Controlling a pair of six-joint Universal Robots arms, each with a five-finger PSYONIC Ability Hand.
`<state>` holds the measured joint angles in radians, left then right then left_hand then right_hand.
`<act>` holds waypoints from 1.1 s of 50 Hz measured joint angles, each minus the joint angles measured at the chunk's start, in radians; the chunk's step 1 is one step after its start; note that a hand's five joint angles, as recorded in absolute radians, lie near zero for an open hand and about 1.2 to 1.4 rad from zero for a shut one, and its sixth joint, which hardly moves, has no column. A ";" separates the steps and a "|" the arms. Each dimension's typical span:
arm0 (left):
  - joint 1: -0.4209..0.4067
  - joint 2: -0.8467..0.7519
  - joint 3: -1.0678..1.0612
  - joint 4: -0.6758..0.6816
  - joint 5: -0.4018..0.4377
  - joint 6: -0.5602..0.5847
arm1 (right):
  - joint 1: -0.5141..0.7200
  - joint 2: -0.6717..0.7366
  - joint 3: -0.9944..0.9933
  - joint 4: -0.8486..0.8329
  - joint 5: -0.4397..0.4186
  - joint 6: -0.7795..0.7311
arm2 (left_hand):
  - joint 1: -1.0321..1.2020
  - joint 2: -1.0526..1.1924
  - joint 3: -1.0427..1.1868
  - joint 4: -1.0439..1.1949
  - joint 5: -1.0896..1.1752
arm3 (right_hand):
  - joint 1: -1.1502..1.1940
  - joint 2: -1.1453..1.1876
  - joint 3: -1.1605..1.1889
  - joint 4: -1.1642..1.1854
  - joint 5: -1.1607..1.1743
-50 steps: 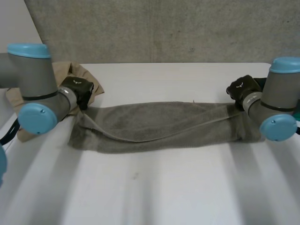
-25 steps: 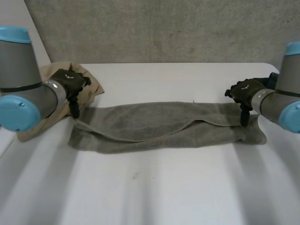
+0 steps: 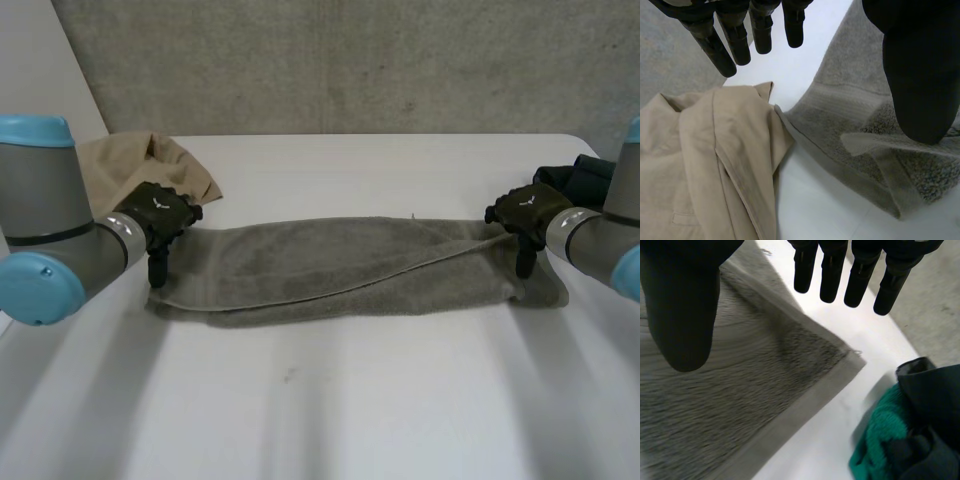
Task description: Fold the laundry.
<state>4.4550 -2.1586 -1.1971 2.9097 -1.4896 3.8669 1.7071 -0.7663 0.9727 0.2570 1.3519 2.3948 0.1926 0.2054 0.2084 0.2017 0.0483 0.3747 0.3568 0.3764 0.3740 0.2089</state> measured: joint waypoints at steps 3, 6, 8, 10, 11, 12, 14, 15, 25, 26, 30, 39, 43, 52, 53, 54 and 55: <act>0.002 0.038 -0.013 -0.013 0.013 -0.014 | 0.001 0.031 -0.015 -0.066 0.000 0.000 | 0.000 0.000 0.000 0.000 0.000 | 0.082 0.085 0.078 0.081 0.079; 0.005 0.079 -0.032 -0.020 0.027 -0.025 | 0.003 0.057 -0.032 -0.112 0.000 0.000 | 0.000 0.000 0.000 0.000 0.000 | 0.172 0.179 0.162 0.165 0.160; 0.012 0.120 -0.057 -0.027 0.042 -0.032 | 0.006 0.083 -0.054 -0.140 0.002 0.001 | 0.000 0.000 0.000 0.000 0.000 | 0.399 0.419 0.393 0.393 0.386; 0.016 0.141 -0.072 -0.031 0.049 -0.033 | 0.007 0.096 -0.067 -0.149 0.003 0.002 | 0.000 0.000 0.000 0.000 0.000 | 0.572 0.581 0.549 0.551 0.543; 0.020 0.158 -0.087 -0.036 0.055 -0.034 | 0.008 0.107 -0.079 -0.154 0.004 0.003 | 0.000 0.000 0.000 0.000 0.000 | 0.716 0.741 0.710 0.714 0.707; 0.022 0.164 -0.092 -0.037 0.057 -0.034 | 0.008 0.110 -0.082 -0.155 0.005 0.004 | 0.000 0.000 0.000 0.000 0.000 | 0.741 0.773 0.745 0.750 0.740; 0.028 0.182 -0.114 -0.047 0.063 -0.032 | 0.009 0.122 -0.095 -0.156 0.006 0.007 | 0.000 0.000 0.000 0.000 0.000 | 0.743 0.812 0.794 0.804 0.777; 0.031 0.187 -0.121 -0.050 0.064 -0.031 | 0.010 0.126 -0.100 -0.155 0.007 0.008 | 0.000 0.000 0.000 0.000 0.000 | 0.743 0.815 0.800 0.811 0.780; 0.056 0.187 -0.185 -0.068 0.080 0.010 | 0.013 0.123 -0.093 -0.141 0.009 0.017 | 0.000 0.000 0.000 0.000 0.000 | 0.743 0.815 0.806 0.820 0.784; 0.058 0.172 -0.186 -0.064 0.081 0.023 | 0.013 0.114 -0.084 -0.138 0.008 0.018 | 0.000 0.000 0.000 0.000 0.000 | 0.743 0.815 0.806 0.820 0.784; 0.057 0.136 -0.180 -0.057 0.078 0.051 | 0.013 0.096 -0.062 -0.134 0.006 0.021 | 0.000 0.000 0.000 0.000 0.000 | 0.743 0.815 0.806 0.820 0.784; 0.035 0.016 -0.114 -0.009 0.063 0.063 | 0.013 0.068 -0.023 -0.126 0.003 0.021 | 0.226 0.199 0.197 0.201 0.179 | 0.743 0.815 0.806 0.820 0.784; 0.019 -0.046 -0.067 0.011 0.057 0.048 | 0.013 0.067 -0.015 -0.125 0.004 0.019 | 0.493 0.458 0.455 0.457 0.433 | 0.743 0.815 0.806 0.820 0.784; -0.018 -0.141 0.046 0.014 0.062 -0.003 | 0.018 0.082 -0.033 -0.129 0.005 0.014 | 0.939 0.984 0.970 0.989 0.933 | 0.743 0.815 0.806 0.820 0.784; -0.022 -0.157 0.074 0.013 0.061 -0.009 | 0.019 0.087 -0.043 -0.131 0.006 0.013 | 0.939 0.986 0.972 0.992 0.933 | 0.743 0.815 0.806 0.820 0.784; -0.024 -0.169 0.099 0.013 0.060 -0.013 | 0.021 0.091 -0.053 -0.133 0.008 0.011 | 0.939 0.987 0.973 0.992 0.933 | 0.743 0.815 0.806 0.820 0.784; -0.026 -0.185 0.132 0.013 0.056 -0.016 | 0.023 0.097 -0.067 -0.136 0.010 0.009 | 0.939 0.987 0.973 0.992 0.933 | 0.743 0.815 0.806 0.820 0.784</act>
<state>4.4289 -2.3436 -1.0654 2.9227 -1.4332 3.8505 1.7302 -0.6697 0.9055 0.1208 1.3622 2.4033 1.1317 1.1922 1.1810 1.1942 0.9810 1.1176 1.1715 1.1826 1.1943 0.9929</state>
